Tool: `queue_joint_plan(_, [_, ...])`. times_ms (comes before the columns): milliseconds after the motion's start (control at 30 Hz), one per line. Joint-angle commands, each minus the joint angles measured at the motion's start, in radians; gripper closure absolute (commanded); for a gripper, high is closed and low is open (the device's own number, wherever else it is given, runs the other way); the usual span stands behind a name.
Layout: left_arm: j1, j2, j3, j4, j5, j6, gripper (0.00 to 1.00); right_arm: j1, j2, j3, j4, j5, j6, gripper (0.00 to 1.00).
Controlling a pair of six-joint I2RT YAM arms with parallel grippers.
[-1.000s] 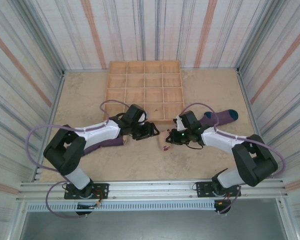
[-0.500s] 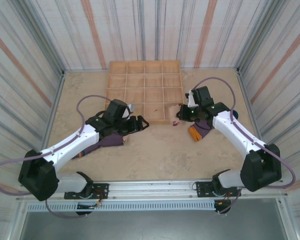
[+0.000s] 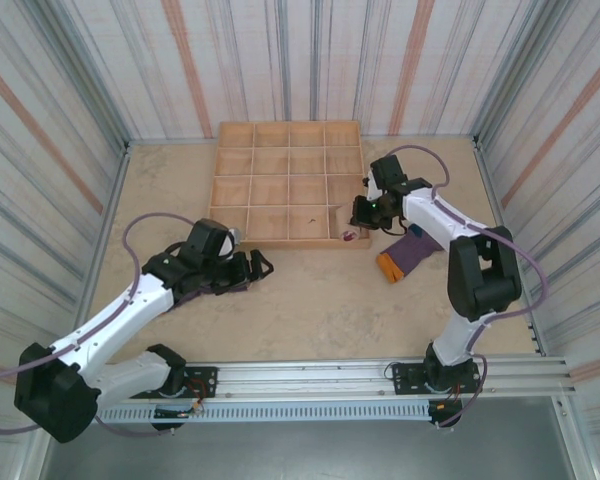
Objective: Roll the socks
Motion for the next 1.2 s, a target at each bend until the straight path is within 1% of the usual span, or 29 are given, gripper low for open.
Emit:
queue_joint_plan(0, [0.009,-0.034,-0.031,-0.027,0.003,-0.018,0.02,-0.004,0.055,0.028,0.037,-0.046,0.034,1.00])
queue_joint_plan(200, [0.008,-0.074,-0.062,-0.022,0.004,-0.044,0.03,-0.005,0.150,0.040,0.124,-0.073,0.066,1.00])
queue_joint_plan(333, [0.009,-0.081,-0.064,-0.025,0.009,-0.047,0.03,-0.007,0.224,0.080,0.136,-0.095,0.073,1.00])
queue_joint_plan(467, [0.009,-0.085,-0.066,-0.023,0.011,-0.050,0.03,-0.008,0.266,0.084,0.146,-0.128,0.071,1.00])
queue_joint_plan(633, [0.008,-0.077,-0.062,-0.021,0.006,-0.052,0.03,-0.009,0.271,0.060,0.133,-0.083,0.046,1.00])
queue_joint_plan(700, [0.008,-0.069,-0.054,-0.026,0.004,-0.050,0.03,-0.009,0.266,0.059,0.116,-0.059,0.031,0.89])
queue_joint_plan(800, [0.009,-0.053,-0.043,-0.028,0.005,-0.044,0.03,-0.007,0.246,0.056,0.096,-0.036,0.015,0.65])
queue_joint_plan(900, [0.006,-0.033,-0.045,-0.004,0.018,-0.050,0.03,-0.009,0.205,0.051,0.089,-0.028,0.005,0.50])
queue_joint_plan(967, [0.002,-0.013,-0.048,0.031,0.031,-0.061,0.03,-0.009,0.171,0.056,0.078,-0.024,-0.001,0.37])
queue_joint_plan(1000, [0.000,0.002,-0.046,0.046,0.033,-0.068,0.03,-0.010,0.152,0.060,0.074,-0.025,-0.003,0.32])
queue_joint_plan(1100, [-0.018,0.047,-0.034,0.102,0.037,-0.095,0.03,-0.009,0.087,0.058,0.060,-0.031,-0.015,0.24])
queue_joint_plan(1133, [-0.027,0.058,-0.032,0.129,0.041,-0.106,0.03,-0.007,0.063,0.054,0.056,-0.029,-0.019,0.17])
queue_joint_plan(1167, [-0.035,0.075,-0.030,0.158,0.046,-0.118,0.03,-0.008,0.034,0.045,0.048,-0.025,-0.026,0.04])
